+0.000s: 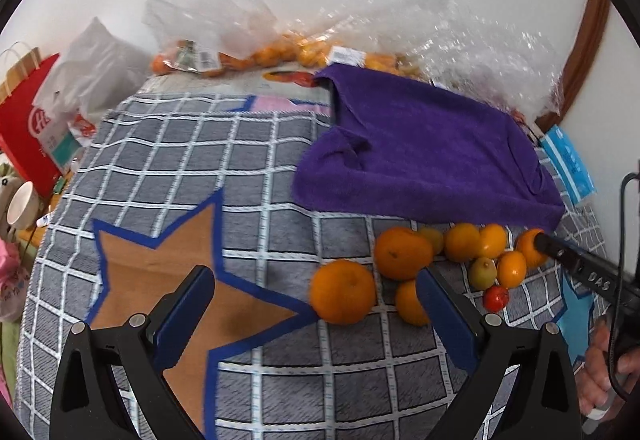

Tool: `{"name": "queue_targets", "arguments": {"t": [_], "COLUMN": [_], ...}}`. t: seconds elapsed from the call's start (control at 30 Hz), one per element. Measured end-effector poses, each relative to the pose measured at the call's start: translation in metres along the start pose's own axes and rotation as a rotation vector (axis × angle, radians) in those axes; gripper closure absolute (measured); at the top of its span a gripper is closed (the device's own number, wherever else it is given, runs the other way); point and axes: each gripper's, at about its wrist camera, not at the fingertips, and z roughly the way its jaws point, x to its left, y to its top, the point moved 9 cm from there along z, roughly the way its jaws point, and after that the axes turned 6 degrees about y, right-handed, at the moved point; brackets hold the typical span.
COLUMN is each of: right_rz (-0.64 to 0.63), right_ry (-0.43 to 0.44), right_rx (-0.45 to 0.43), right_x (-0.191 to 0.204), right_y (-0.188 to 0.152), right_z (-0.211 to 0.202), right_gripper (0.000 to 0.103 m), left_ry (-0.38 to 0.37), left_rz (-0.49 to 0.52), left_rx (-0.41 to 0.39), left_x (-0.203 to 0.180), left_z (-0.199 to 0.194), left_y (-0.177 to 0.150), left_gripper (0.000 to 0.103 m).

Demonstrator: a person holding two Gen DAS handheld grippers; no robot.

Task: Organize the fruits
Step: 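Grasp an orange mandarin with the left gripper while the right gripper grasps another mandarin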

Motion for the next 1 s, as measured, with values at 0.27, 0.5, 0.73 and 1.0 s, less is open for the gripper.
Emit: {"name": "queue_targets", "arguments": {"t": [0.27,0.5,0.73,1.0], "right_rz": [-0.041,-0.026,0.01,-0.009], "right_ry": [0.044,0.079,0.133,0.063], "right_rx": [0.035,0.038,0.062,0.036], "right_x": [0.006,0.007,0.006,-0.001], "right_y": [-0.015,-0.015,-0.015,-0.016], "right_z": [0.004,0.01,0.01,-0.008], "right_gripper": [0.051,0.051,0.06,0.06], "left_ry": [-0.004,-0.044,-0.052,-0.061], "left_rz": [0.006,0.036,0.063,0.038], "left_rx": [0.076,0.103,0.107,0.082], "left_x": [0.0,-0.014,-0.019,-0.012], "left_z": [0.021,0.028,0.026,0.007], "left_y": [-0.013,-0.022,-0.022,-0.018], "left_gripper": [0.03,0.044,0.065,0.065]}}
